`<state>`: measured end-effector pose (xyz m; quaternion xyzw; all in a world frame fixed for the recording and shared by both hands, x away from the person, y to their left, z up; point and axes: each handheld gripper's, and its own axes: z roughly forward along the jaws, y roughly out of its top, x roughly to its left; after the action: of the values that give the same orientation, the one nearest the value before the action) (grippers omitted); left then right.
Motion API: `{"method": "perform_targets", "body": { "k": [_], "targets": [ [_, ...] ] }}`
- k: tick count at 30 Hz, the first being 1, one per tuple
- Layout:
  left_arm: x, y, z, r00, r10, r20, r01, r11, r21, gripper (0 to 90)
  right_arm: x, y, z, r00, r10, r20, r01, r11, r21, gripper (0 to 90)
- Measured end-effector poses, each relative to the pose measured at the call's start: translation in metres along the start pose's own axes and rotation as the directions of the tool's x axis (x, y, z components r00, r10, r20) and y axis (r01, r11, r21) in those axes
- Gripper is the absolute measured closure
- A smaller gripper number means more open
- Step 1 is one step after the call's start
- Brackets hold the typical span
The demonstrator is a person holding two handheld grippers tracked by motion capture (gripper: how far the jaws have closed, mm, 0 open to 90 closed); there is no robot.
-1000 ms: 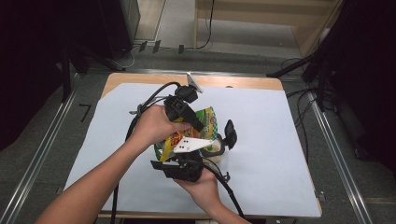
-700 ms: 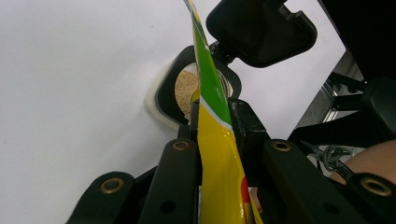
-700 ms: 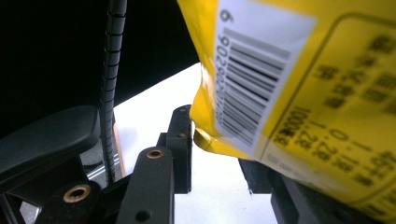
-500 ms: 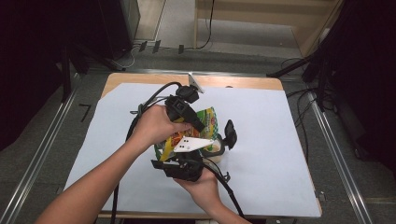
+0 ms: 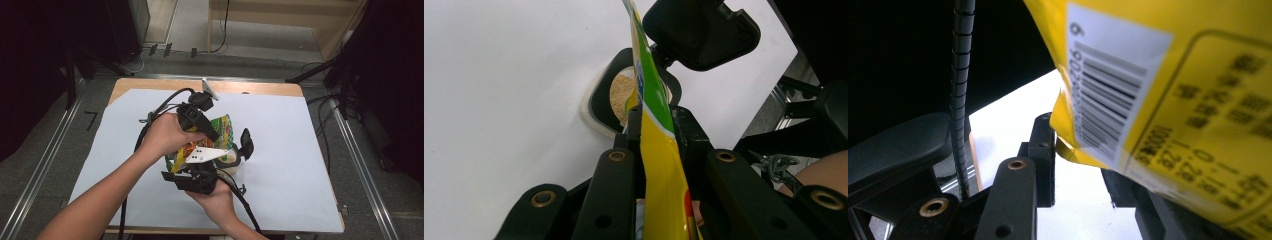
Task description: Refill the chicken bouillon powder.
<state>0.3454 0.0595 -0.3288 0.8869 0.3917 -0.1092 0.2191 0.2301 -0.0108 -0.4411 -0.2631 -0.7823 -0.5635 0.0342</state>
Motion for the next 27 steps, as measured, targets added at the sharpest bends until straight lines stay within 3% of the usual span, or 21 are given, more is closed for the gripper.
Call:
{"method": "perform_targets", "body": {
  "k": [27],
  "targets": [
    [0.0011,0.0027,-0.0005,0.9999,-0.003,0.013,0.003,1.0,-0.003,81.4,0.0004,0.0019,-0.002,1.0,0.007,-0.004,-0.007,1.0,-0.003,70.4]
  ]
}}
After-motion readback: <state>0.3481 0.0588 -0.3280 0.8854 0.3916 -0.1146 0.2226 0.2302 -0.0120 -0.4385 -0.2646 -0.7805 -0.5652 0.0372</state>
